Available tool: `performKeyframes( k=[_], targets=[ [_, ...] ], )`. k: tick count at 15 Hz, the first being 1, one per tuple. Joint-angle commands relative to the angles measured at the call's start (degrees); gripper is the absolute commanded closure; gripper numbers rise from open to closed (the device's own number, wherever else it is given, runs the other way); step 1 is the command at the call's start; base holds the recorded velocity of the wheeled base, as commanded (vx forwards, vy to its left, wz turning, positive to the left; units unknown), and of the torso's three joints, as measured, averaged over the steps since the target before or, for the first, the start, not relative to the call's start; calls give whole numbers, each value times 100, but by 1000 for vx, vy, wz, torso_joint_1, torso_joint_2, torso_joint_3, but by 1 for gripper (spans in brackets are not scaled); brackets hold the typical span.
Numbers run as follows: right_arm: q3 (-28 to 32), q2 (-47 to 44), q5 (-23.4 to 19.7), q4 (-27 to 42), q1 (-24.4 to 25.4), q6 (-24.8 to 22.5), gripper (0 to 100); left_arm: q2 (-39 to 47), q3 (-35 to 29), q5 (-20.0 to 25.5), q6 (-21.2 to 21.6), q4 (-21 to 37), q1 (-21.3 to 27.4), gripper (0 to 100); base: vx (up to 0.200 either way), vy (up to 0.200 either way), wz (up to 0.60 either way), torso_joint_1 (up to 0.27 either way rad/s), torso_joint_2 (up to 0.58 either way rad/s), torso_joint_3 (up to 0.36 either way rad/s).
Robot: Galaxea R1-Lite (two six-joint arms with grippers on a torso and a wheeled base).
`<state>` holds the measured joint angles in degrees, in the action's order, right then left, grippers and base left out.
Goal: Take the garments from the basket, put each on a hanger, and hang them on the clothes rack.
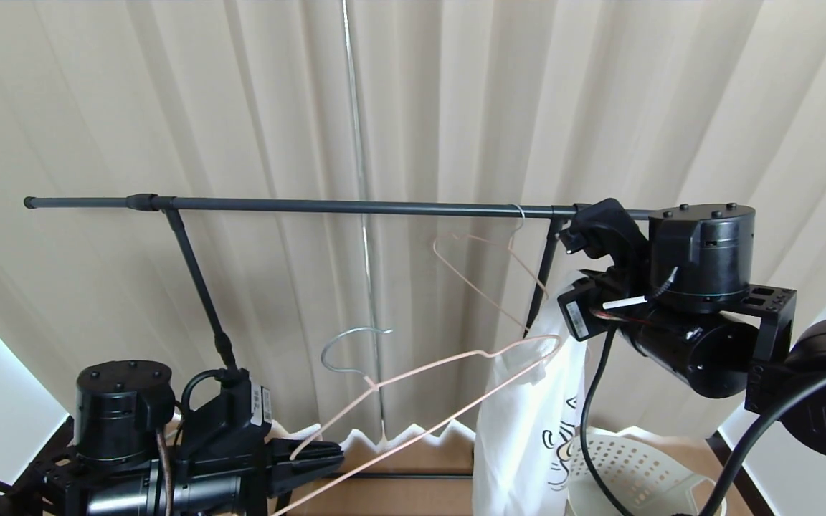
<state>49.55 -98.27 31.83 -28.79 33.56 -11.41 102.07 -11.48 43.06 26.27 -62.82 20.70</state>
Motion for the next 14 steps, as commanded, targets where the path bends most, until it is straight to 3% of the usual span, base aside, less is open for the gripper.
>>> performKeyframes(
  k=[1,4,14],
  targets=[
    [-25,9,-1,-3,72,-2,100,252,-196,-25,-193,-2,154,100,0,0,0,0,0,0],
    [-34,27,-10,-3,80,7,100,287,-460,-201,-808,-11,303,100,0,0,0,0,0,0],
    [-60,-8,-19,-12,546,25,100,401,-750,-395,-1186,-20,532,100,0,0,0,0,0,0]
  ],
)
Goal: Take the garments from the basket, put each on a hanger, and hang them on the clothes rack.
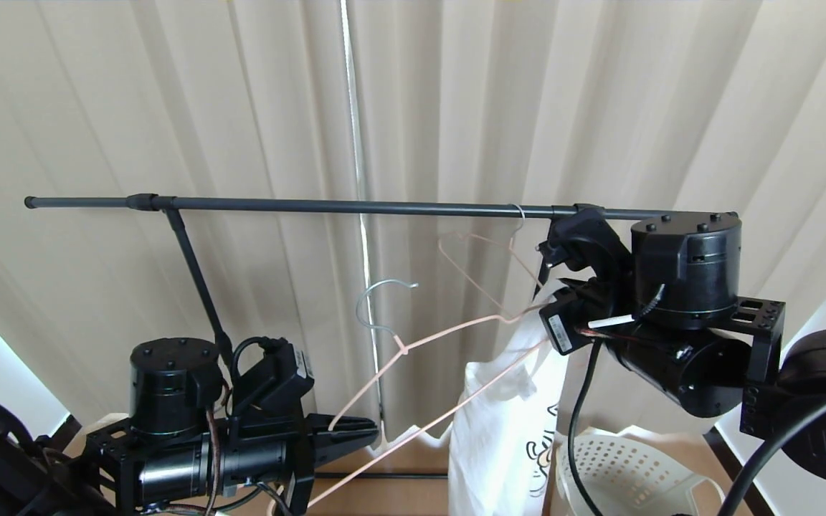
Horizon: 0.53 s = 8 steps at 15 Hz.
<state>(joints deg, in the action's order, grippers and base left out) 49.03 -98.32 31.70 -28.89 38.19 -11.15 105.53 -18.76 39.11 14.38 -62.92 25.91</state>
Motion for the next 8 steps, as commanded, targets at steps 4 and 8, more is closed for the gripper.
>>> performKeyframes(
  k=[4,8],
  targets=[
    [-60,14,65,-117,558,26,100,108,-93,0,3,-1,11,100,0,0,0,0,0,0],
    [-175,41,91,-653,1155,87,100,143,-128,-8,3,-10,64,100,0,0,0,0,0,0]
  ],
)
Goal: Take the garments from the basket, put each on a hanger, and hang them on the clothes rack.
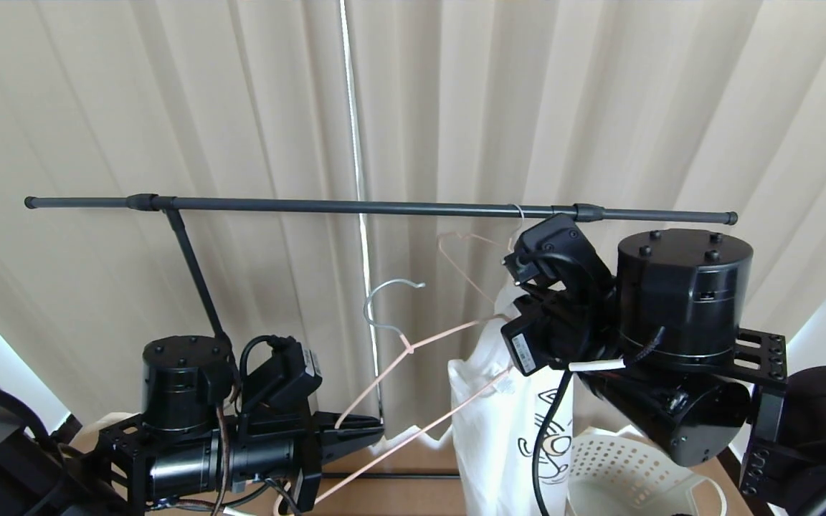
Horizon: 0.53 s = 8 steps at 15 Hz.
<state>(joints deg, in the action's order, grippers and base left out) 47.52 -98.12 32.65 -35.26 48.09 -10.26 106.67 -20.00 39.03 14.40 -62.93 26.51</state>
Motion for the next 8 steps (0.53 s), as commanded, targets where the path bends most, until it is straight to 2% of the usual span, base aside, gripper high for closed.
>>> performKeyframes(
  k=[1,4,8],
  targets=[
    [21,12,40,-8,324,253,100,30,-3,-1,2,0,3,100,0,0,0,0,0,0],
    [38,-23,146,1,543,306,100,30,-21,-1,2,-9,12,100,0,0,0,0,0,0],
    [73,-32,163,-16,1106,438,100,21,-39,-142,2,-9,29,100,0,0,0,0,0,0]
  ],
)
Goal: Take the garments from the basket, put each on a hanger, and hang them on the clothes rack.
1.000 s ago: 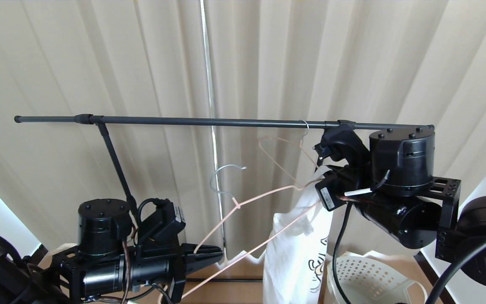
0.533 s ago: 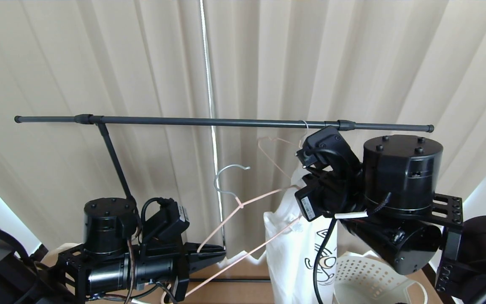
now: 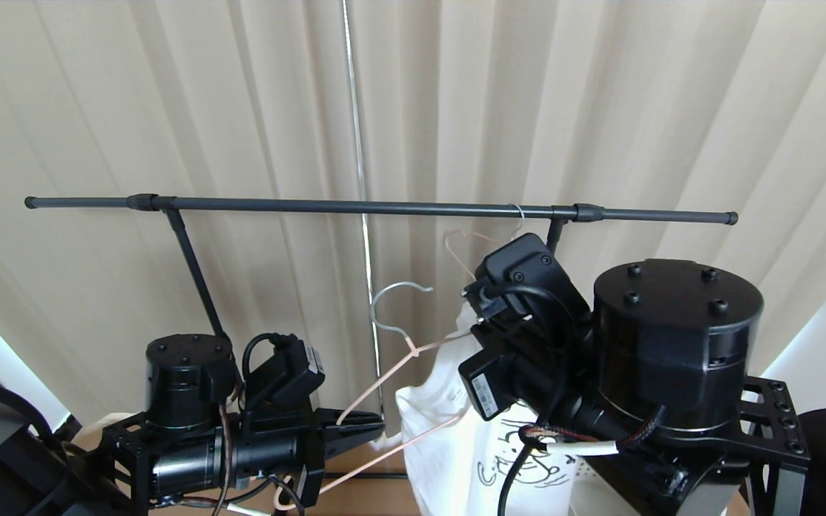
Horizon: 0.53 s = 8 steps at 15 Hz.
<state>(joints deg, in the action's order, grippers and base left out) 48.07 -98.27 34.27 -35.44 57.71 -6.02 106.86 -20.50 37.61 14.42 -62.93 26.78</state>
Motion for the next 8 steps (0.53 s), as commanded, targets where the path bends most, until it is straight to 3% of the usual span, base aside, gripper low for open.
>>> performKeyframes(
  k=[1,5,8],
  targets=[
    [27,-17,1,2,267,101,100,-8,11,1,-1,-9,2,100,0,0,0,0,0,0],
    [229,-34,1,2,601,514,100,10,47,-8,-1,-299,2,100,0,0,0,0,0,0],
    [282,-96,19,-86,592,532,100,-60,249,-8,-1,-492,2,100,0,0,0,0,0,0]
  ],
)
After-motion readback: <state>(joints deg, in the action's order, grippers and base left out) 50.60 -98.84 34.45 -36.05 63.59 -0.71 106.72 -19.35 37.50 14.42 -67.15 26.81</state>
